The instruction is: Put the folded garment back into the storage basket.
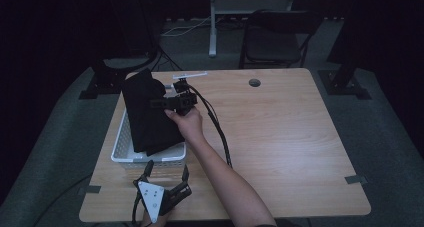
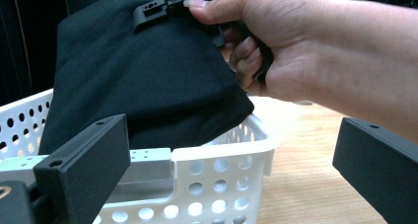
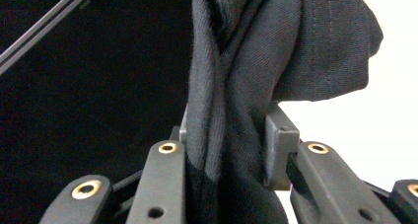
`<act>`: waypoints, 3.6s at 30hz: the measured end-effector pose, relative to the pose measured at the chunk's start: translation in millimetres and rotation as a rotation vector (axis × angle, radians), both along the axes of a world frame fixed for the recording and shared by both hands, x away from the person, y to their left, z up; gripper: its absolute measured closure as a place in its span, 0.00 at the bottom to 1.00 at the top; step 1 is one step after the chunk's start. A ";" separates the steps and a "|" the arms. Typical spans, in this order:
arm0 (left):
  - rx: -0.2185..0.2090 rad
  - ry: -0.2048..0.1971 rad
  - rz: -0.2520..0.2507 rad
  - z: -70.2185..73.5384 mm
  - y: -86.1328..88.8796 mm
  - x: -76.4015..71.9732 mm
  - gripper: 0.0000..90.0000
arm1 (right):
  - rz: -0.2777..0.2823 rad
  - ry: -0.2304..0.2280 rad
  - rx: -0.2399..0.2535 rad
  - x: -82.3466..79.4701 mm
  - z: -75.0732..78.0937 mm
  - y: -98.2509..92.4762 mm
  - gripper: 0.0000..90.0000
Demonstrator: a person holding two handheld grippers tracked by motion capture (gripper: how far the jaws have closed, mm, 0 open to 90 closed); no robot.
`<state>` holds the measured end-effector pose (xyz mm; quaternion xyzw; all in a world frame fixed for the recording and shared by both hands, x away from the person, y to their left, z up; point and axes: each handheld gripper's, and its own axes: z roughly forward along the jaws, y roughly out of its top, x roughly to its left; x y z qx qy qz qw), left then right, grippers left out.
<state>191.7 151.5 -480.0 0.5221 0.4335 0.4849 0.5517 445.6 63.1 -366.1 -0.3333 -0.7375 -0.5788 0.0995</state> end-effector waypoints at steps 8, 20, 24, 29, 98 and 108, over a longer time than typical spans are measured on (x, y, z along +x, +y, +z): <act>0.001 0.001 0.000 0.1 0.0 0.1 0.02 | -0.011 0.016 0.062 0.6 -6.4 -1.6 0.76; -0.001 -0.002 0.000 -0.1 0.0 -0.2 0.02 | -0.038 0.035 -0.020 -2.1 -12.3 7.6 0.76; 0.000 0.000 0.000 0.0 0.0 0.0 0.02 | -0.039 0.038 -0.080 -1.7 -13.2 5.5 0.76; 0.002 0.002 0.000 0.1 -0.1 0.3 0.02 | -0.012 0.045 -0.169 -0.8 -18.1 9.9 0.76; 0.000 0.004 0.004 0.2 -0.5 0.7 0.02 | 0.113 -0.168 -0.293 -37.9 -15.5 2.6 0.02; 0.000 0.003 0.003 0.2 -0.4 0.6 0.02 | 0.126 -0.194 -0.308 -45.0 -10.7 -3.8 0.02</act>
